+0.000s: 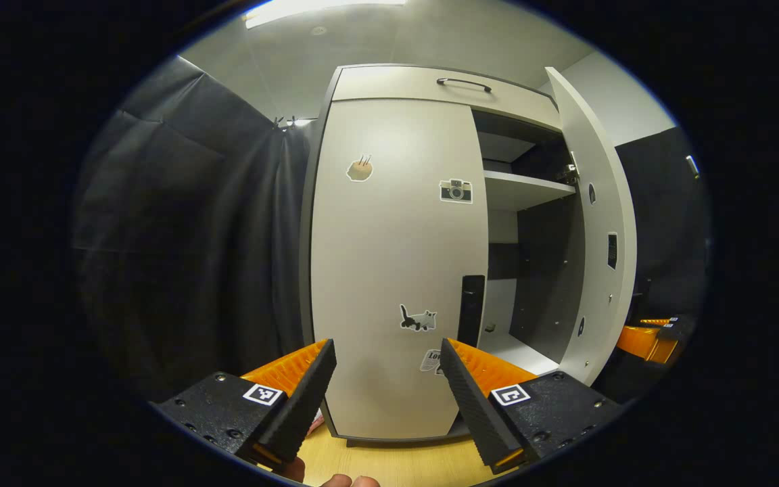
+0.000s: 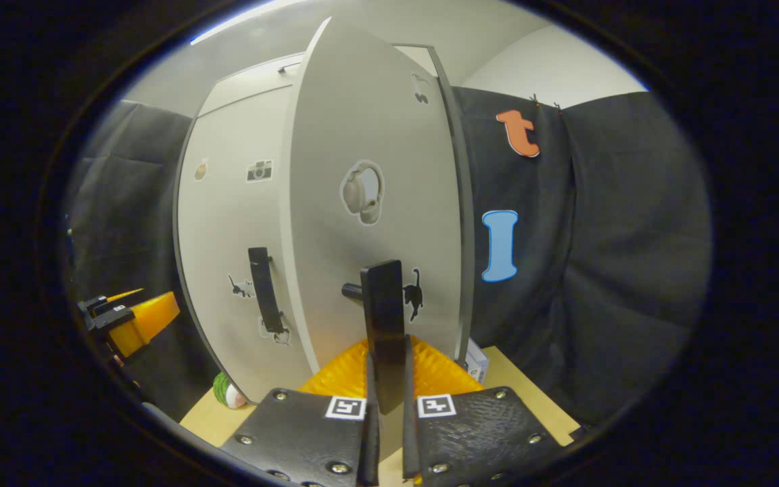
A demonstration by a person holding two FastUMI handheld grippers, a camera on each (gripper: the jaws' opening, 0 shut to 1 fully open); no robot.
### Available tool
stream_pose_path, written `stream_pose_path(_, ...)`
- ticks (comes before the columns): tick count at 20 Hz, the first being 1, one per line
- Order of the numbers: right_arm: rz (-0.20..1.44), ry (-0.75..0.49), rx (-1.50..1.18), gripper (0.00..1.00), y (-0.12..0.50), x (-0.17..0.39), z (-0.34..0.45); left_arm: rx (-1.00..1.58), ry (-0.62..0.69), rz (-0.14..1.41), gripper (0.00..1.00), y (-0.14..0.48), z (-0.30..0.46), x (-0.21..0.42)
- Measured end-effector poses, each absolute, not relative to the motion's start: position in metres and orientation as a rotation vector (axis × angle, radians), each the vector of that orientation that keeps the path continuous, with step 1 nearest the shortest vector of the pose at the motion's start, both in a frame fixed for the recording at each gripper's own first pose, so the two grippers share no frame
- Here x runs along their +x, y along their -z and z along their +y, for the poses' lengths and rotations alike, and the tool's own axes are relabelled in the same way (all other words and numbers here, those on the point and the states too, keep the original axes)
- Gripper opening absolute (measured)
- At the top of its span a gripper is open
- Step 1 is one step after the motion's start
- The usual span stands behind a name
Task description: Open the right door of the double-door shoe cabinet with the right hand, and open the left door with the left hand.
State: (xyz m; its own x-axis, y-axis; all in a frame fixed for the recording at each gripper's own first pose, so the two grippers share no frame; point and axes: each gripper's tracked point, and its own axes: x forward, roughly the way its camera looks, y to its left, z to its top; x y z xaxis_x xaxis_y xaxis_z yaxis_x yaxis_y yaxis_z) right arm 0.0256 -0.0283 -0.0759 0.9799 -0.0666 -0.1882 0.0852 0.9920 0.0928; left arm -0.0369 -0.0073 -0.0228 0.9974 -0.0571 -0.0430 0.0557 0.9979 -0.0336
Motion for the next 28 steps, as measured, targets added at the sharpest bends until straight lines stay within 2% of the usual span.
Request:
stream_pose_path(13,0.168,0.277,0.081,0.13,0.076,0.011,-0.065,-0.035,0.119,0.055,0.96,0.029,-0.024,-0.024)
stream_pose_path(28,0.164,0.358,0.073,0.13,0.079,0.003,-0.098,-0.049,0.177,0.069,0.96,0.036,-0.059,-0.006)
